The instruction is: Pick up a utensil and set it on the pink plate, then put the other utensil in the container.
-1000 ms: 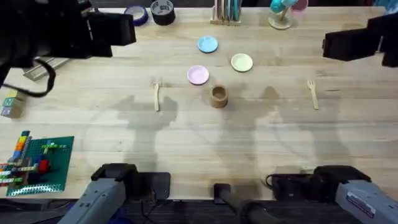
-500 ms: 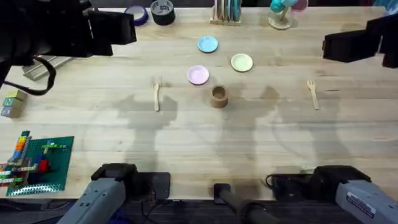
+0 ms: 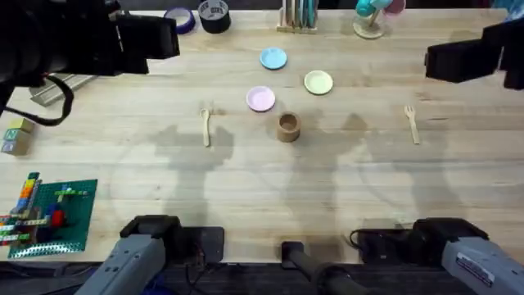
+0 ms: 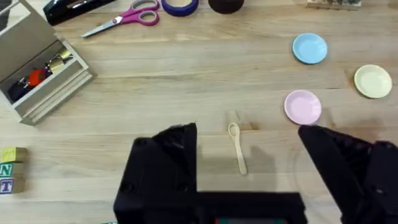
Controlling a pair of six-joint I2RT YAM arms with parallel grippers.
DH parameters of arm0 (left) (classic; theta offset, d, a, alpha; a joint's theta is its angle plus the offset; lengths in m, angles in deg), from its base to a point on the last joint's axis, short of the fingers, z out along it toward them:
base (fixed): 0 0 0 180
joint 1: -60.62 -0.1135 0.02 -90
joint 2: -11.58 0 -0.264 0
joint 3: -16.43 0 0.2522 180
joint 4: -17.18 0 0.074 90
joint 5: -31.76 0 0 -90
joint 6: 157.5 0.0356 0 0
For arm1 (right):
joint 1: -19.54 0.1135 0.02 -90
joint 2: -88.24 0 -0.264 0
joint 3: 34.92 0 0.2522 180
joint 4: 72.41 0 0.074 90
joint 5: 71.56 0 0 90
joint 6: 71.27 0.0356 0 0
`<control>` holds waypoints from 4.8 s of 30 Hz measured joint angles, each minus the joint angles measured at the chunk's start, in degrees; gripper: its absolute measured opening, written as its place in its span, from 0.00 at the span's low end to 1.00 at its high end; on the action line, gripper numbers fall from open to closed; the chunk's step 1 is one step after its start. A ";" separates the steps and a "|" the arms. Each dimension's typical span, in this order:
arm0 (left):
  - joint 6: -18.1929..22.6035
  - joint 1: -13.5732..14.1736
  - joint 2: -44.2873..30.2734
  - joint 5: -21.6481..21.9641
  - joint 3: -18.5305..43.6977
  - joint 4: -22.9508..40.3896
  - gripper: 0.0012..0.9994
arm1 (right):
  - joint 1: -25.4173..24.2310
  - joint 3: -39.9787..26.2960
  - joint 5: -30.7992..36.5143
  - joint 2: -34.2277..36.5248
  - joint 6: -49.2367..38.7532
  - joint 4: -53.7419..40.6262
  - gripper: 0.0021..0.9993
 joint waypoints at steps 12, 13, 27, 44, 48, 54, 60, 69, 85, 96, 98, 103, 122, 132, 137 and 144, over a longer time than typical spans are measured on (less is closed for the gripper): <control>0.00 0.00 0.00 0.00 0.00 0.02 1.00 | 0.00 0.00 0.00 0.00 -0.02 0.01 1.00; 0.00 0.01 0.00 0.00 0.00 0.02 1.00 | 0.00 0.00 0.00 0.00 -0.02 0.01 1.00; -0.52 0.01 0.00 0.00 0.00 0.41 1.00 | 0.00 0.00 0.00 0.00 -0.22 -0.01 1.00; -10.64 0.02 -13.78 -0.02 0.24 9.22 1.00 | 0.00 0.00 0.00 0.00 -0.24 -0.01 1.00; -12.67 0.02 -17.88 -0.02 0.22 11.49 1.00 | 0.00 0.00 0.00 0.00 -0.26 -0.01 1.00; -13.86 0.31 -22.47 -0.02 -0.09 10.21 1.00 | 0.00 0.00 0.00 0.00 -0.37 0.01 1.00; -15.16 1.09 -22.60 -0.03 -6.31 4.43 1.00 | 0.00 0.00 0.00 0.00 -0.39 0.01 1.00; -15.71 1.09 -22.60 -0.04 -17.41 -4.34 1.00 | 0.00 0.00 0.00 0.00 -0.39 -0.02 1.00; -15.70 3.68 -32.30 -0.85 -20.76 -13.06 1.00 | 0.00 0.00 0.00 0.00 -0.39 -0.02 1.00; -15.71 4.90 -38.75 -0.07 -20.57 -15.67 0.96 | 0.00 0.00 0.00 0.00 -0.39 -0.02 1.00; -15.72 4.87 -38.77 0.05 -20.57 -15.67 0.90 | 0.00 0.00 0.00 0.01 -0.39 -0.02 1.00; -15.82 4.88 -38.84 -0.04 -20.46 -15.74 0.43 | 0.00 0.00 0.00 0.00 -0.39 0.00 1.00; -16.11 5.37 -41.56 -0.49 -13.28 -8.78 0.04 | 0.00 0.00 0.00 0.00 -0.39 -0.02 1.00; -15.23 13.76 -41.68 -0.07 2.70 -5.09 0.04 | 0.00 0.00 0.00 0.00 -0.39 -0.02 1.00; -15.21 17.89 -43.18 -0.07 6.49 -4.70 0.04 | 0.00 0.00 0.00 0.00 -0.39 -0.02 1.00; -15.19 21.72 -50.58 -1.13 8.59 -4.74 0.04 | 0.00 0.00 0.00 0.00 -0.39 -0.02 1.00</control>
